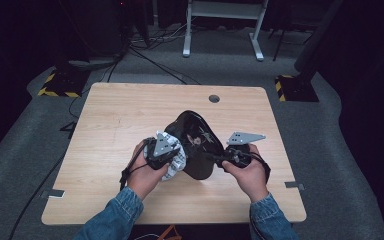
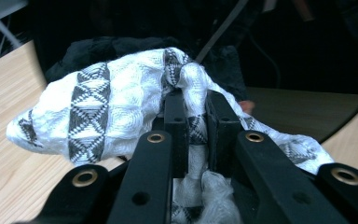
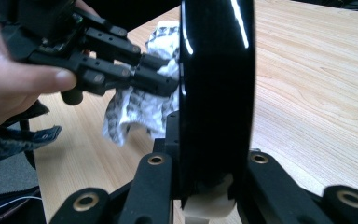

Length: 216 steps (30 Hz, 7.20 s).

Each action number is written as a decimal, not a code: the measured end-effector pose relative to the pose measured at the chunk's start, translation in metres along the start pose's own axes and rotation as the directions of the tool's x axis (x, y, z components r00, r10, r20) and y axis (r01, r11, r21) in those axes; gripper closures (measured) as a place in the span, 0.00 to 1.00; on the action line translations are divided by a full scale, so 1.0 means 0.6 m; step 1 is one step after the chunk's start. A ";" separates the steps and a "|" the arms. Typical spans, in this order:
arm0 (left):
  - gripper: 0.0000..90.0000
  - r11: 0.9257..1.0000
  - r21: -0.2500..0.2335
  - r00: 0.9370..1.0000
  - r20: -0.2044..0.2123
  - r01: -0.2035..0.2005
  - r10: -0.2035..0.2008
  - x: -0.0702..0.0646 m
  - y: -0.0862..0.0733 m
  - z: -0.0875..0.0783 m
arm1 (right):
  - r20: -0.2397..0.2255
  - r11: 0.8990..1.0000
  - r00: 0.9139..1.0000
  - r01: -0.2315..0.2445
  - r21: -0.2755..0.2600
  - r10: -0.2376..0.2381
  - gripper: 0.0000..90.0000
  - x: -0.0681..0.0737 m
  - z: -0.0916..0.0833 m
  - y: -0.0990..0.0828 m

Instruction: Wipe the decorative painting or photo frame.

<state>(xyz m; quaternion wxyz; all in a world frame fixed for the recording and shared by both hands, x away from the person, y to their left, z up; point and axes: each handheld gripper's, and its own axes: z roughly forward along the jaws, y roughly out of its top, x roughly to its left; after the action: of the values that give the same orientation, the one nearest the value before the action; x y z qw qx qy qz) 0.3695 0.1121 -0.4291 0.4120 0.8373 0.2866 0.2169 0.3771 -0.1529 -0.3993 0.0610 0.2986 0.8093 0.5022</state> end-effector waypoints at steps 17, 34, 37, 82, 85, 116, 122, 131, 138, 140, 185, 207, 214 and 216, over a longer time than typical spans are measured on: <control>0.90 0.996 -0.020 0.995 0.060 -0.083 0.084 -0.049 0.014 0.007 | 0.001 1.000 1.000 -0.006 -0.001 0.006 0.89 -0.001 -0.001 -0.001; 0.90 1.000 0.002 1.000 0.003 -0.016 0.016 0.005 -0.005 0.000 | -0.009 1.000 1.000 -0.003 0.001 0.003 0.89 -0.001 -0.001 -0.002; 0.90 1.000 0.007 1.000 -0.012 -0.010 0.010 0.016 -0.009 -0.001 | -0.008 1.000 1.000 -0.003 0.001 0.003 0.89 -0.001 -0.002 -0.002; 0.90 1.000 -0.004 0.999 0.039 0.012 -0.012 -0.019 -0.017 0.010 | -0.010 1.000 1.000 -0.008 0.005 0.008 0.89 -0.001 -0.003 -0.001; 0.90 1.000 -0.009 0.999 0.052 0.002 -0.002 -0.028 -0.014 0.011 | -0.009 1.000 1.000 -0.010 0.004 0.010 0.89 -0.001 -0.003 -0.001; 0.90 1.000 0.014 1.000 -0.007 0.021 -0.021 0.036 -0.053 0.015 | -0.024 1.000 1.000 -0.016 -0.005 0.016 0.88 -0.004 -0.005 -0.006; 0.90 0.998 0.014 0.998 -0.030 0.063 -0.063 0.063 -0.071 0.007 | -0.035 1.000 0.999 -0.012 -0.007 0.012 0.88 -0.001 -0.004 -0.006; 0.90 0.998 0.013 0.998 -0.009 0.068 -0.068 0.054 -0.068 0.013 | -0.020 1.000 1.000 -0.021 -0.019 0.021 0.88 0.003 -0.003 -0.008; 0.90 1.000 0.017 0.999 0.040 0.012 -0.013 0.011 -0.054 0.021 | -0.020 0.999 0.999 -0.029 -0.024 0.029 0.87 0.002 -0.002 -0.009; 0.90 1.000 0.010 0.998 0.057 -0.003 0.003 -0.001 -0.049 0.022 | -0.020 0.999 0.999 -0.033 -0.025 0.032 0.87 0.002 -0.002 -0.009; 0.90 0.998 0.060 1.000 -0.003 0.016 -0.015 0.014 -0.082 0.037 | -0.016 0.990 0.991 -0.132 -0.039 0.132 0.88 -0.010 -0.011 -0.011; 0.90 0.990 0.056 0.988 0.095 -0.131 0.125 -0.068 -0.067 0.057 | 0.001 0.986 0.987 -0.160 -0.045 0.160 0.87 -0.009 -0.008 -0.013; 0.90 0.992 0.096 0.994 0.081 -0.085 0.078 -0.045 -0.084 0.061 | -0.007 0.986 0.987 -0.163 -0.042 0.163 0.87 -0.011 -0.009 -0.013; 0.90 0.992 0.101 0.995 0.072 -0.082 0.075 -0.041 -0.086 0.060 | -0.010 0.986 0.987 -0.162 -0.043 0.162 0.87 -0.011 -0.009 -0.013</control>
<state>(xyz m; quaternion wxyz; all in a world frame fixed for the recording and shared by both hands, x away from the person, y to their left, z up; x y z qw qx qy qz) 0.3576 0.1009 -0.4946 0.3686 0.8750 0.2503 0.1891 0.3772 -0.1634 -0.4046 0.0239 0.3604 0.7714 0.5238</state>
